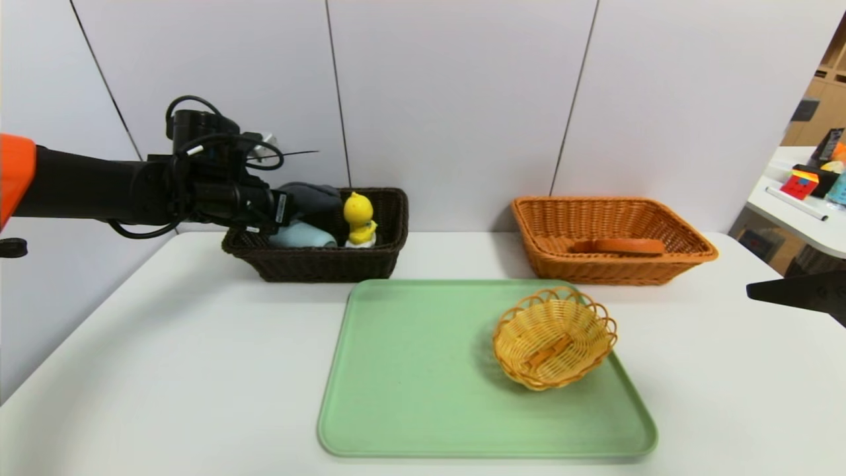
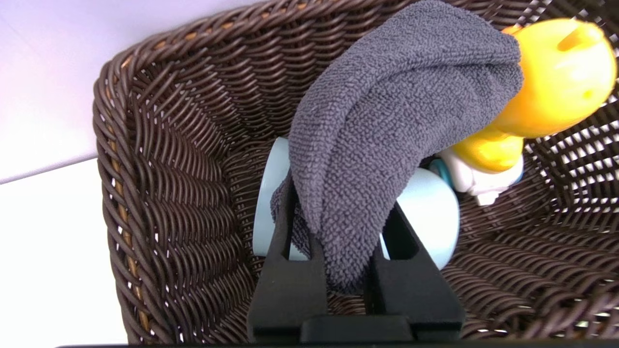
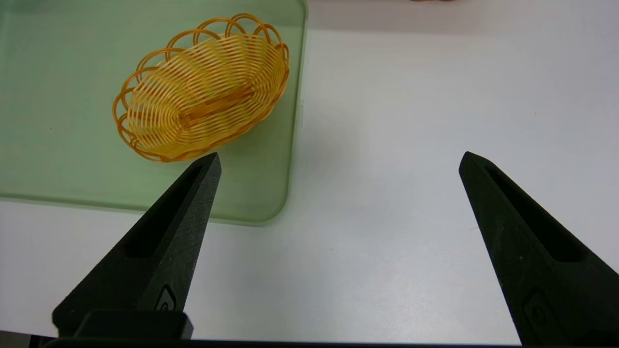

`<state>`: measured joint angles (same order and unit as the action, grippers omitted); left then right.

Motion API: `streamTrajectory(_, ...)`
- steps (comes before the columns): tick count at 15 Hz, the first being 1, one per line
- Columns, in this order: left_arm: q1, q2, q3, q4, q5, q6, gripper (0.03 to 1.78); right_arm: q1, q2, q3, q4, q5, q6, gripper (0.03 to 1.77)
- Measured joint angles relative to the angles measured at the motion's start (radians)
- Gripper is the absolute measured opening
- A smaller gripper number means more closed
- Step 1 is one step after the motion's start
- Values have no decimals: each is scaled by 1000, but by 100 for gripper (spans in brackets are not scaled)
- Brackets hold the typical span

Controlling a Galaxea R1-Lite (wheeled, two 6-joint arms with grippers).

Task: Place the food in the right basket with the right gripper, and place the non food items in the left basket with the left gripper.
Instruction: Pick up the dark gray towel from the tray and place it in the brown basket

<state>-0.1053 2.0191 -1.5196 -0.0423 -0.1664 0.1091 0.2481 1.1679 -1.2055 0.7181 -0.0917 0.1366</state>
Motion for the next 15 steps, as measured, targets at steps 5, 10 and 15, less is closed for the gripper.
streamTrajectory(5,0,15,-3,-1,6,7,96,0,7,0,0,-1,-1,170)
streamTrajectory(10,0,18,-16,0,8,6,132,0,16,-2,-3,-1,-1,170)
streamTrajectory(15,0,-17,-45,4,22,9,150,0,18,-6,-6,-3,-10,170)
